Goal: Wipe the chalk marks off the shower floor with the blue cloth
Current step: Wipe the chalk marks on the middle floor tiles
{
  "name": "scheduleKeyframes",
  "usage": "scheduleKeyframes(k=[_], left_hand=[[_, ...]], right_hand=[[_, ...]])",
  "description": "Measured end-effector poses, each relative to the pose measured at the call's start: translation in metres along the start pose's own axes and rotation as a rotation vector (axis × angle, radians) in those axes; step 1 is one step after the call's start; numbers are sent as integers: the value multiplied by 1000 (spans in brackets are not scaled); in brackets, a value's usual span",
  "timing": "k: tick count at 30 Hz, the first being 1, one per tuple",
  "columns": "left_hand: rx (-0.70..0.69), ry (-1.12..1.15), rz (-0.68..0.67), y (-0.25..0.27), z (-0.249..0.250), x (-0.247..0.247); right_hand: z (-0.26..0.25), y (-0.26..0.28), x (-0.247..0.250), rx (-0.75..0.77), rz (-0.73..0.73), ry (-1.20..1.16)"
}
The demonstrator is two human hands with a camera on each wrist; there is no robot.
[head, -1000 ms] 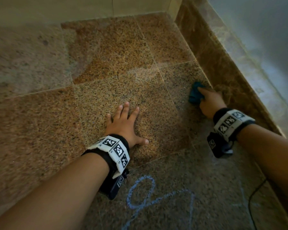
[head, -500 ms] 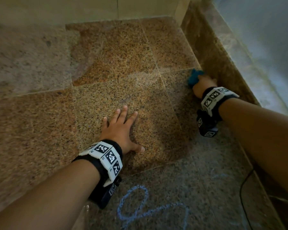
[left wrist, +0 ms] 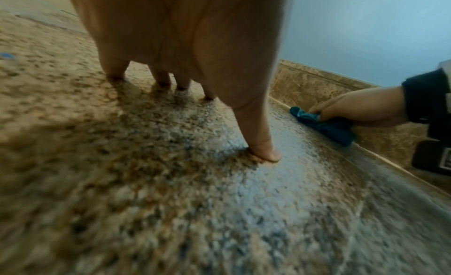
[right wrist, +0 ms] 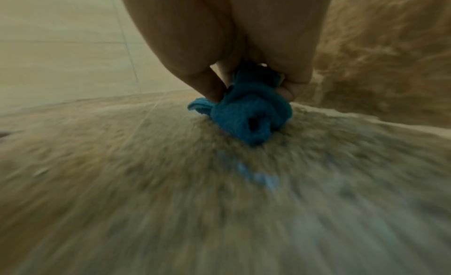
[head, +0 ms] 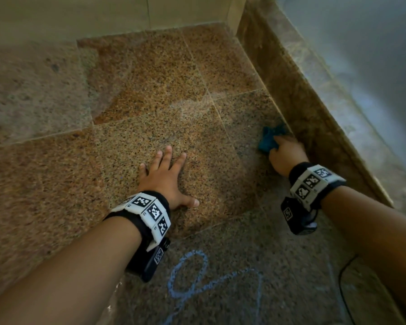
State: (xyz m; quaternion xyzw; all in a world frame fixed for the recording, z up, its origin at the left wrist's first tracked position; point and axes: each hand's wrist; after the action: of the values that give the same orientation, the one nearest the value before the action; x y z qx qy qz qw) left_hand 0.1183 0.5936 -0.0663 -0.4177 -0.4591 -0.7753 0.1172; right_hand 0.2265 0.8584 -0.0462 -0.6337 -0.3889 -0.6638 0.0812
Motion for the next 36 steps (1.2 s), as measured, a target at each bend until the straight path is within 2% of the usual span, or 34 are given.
scheduleKeyframes(k=[9,13,18,25,30,34,36], left_hand=[[6,-13,-17,2,2,2],[5,-20,-16,2,0,1],[-2,-25,-8,3,-2,1],[7,-19,2,0,-4,-2],[6,-16,10,0,-4,-3],[-1,-13,12,-1,-5,-3],[0,-6,4,0,-5,-3]], right_hand=[[21,59,-34,79,22,-13],[21,71,-31,105,73,213],[6,54,-40,170,-35,198],[25,8,-18,59,63,178],[51,34,-35,-52,142,40],[68,43,-51,111,229,-38],[78,34,-43,107,234,-34]])
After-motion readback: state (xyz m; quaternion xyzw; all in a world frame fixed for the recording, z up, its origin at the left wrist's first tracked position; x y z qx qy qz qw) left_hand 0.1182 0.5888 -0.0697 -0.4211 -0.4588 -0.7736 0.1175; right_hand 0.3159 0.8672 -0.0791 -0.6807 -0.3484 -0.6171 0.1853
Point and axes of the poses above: each hand's wrist, its own y-axis away from the middle knuckle, its own x-axis out of the back of the hand, z = x × y, and after that the axes turned 1 degree about -x, right-handed
